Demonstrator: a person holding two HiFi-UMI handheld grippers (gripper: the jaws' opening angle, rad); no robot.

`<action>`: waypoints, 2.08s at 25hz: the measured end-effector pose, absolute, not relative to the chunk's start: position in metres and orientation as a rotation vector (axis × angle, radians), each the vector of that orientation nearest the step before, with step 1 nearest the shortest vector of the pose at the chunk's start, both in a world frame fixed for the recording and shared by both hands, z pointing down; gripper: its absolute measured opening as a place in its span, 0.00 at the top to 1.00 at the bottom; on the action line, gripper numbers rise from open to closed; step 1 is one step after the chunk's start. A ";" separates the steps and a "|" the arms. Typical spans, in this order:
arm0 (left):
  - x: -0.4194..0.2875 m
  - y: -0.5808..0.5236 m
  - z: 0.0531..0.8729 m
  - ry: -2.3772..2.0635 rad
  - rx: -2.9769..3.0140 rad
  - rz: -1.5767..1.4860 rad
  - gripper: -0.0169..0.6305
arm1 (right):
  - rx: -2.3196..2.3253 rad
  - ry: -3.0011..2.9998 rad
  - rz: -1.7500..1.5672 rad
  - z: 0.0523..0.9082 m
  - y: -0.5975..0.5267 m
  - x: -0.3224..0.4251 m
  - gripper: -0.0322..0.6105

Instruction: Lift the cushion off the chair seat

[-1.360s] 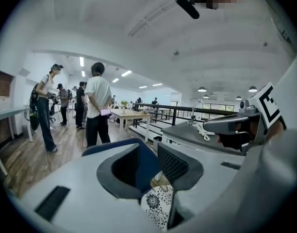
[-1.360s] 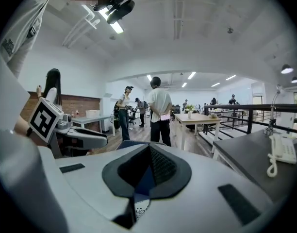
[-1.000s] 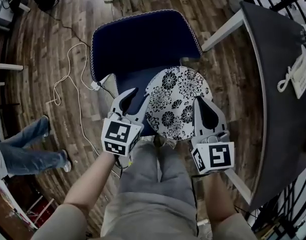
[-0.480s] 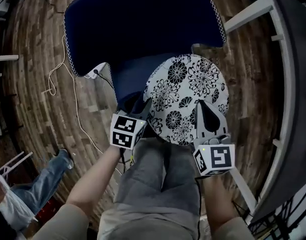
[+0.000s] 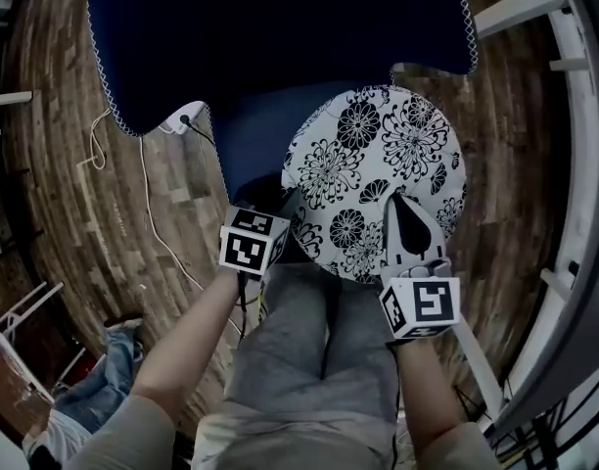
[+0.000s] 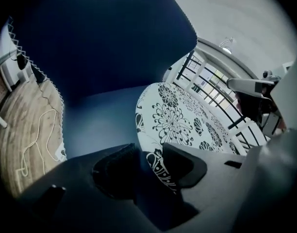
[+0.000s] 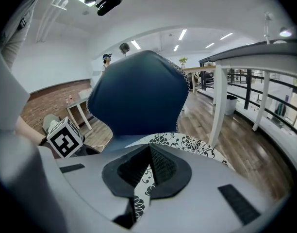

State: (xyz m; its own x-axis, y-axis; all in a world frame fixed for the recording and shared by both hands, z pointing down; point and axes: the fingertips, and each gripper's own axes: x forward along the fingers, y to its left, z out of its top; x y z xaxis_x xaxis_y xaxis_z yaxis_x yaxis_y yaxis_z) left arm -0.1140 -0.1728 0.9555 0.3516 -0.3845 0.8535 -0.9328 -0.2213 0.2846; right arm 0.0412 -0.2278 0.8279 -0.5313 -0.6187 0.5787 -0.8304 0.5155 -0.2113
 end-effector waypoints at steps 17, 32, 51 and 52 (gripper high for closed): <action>-0.098 -0.190 0.875 -1.211 1.989 0.718 0.96 | 1.264 -2.299 0.619 0.792 -0.209 0.050 0.95; -0.027 -0.224 0.601 -1.158 2.342 0.607 0.96 | 1.490 -2.391 0.407 0.570 -0.218 0.113 0.95; -0.050 -0.182 0.209 -1.369 2.713 0.213 0.96 | 1.597 -2.728 -0.254 0.175 -0.165 0.109 0.95; -0.052 -0.177 0.195 -1.373 2.736 0.198 0.96 | 1.601 -2.751 -0.293 0.159 -0.157 0.105 0.95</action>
State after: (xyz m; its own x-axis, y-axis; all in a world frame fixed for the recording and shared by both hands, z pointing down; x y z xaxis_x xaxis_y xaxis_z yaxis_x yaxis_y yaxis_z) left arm -0.0524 -0.1768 0.1947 0.5916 -0.7925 0.1481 -0.8020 -0.5972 0.0079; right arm 0.1054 -0.1570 0.1589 -0.4970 -0.8566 -0.1389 -0.8666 0.4817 0.1306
